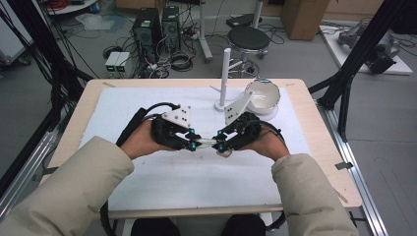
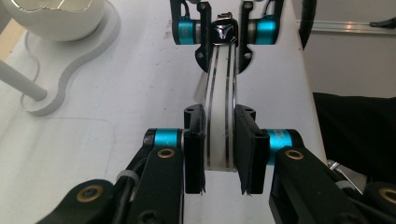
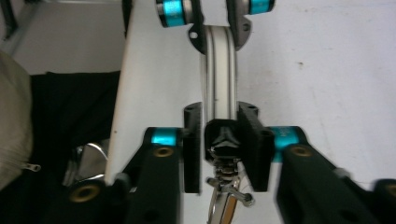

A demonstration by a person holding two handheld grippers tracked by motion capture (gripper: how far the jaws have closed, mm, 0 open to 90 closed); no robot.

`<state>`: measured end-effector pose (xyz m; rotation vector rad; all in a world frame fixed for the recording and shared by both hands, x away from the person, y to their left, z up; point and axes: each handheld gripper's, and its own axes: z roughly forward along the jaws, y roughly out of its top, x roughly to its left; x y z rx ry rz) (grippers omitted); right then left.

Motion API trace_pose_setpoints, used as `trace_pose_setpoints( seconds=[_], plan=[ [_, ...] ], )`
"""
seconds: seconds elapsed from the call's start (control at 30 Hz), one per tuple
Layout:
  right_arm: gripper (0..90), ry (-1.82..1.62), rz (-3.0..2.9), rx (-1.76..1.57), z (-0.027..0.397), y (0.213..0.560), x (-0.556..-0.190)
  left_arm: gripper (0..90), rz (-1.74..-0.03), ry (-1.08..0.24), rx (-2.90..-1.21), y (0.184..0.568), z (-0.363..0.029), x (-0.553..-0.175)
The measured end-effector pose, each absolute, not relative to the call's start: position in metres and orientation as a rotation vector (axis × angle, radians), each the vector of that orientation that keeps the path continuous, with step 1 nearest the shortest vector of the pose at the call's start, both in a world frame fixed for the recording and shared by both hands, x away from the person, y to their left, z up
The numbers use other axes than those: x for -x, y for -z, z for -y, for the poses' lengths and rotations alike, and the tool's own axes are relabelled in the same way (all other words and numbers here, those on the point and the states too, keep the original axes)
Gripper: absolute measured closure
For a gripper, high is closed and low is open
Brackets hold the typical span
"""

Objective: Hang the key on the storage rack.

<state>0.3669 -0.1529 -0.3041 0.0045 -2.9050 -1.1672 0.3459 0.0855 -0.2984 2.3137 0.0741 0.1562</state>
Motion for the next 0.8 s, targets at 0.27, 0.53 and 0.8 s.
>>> trace_pose_setpoints(
  seconds=[0.27,0.53,0.8],
  plan=[
    [74.2,1.183,2.901,-0.045,0.152,0.303,-0.366,74.4,-0.063,-0.129,-2.305,0.298,-0.088,-0.347],
    [74.3,1.247,2.864,0.049,0.16,0.302,-0.371,40.7,-0.157,-0.086,-2.112,0.305,-0.111,-0.349],
    [74.3,1.472,2.771,0.472,0.189,0.296,-0.391,3.8,-0.321,-0.218,-1.979,0.31,-0.158,-0.342]
  ],
)
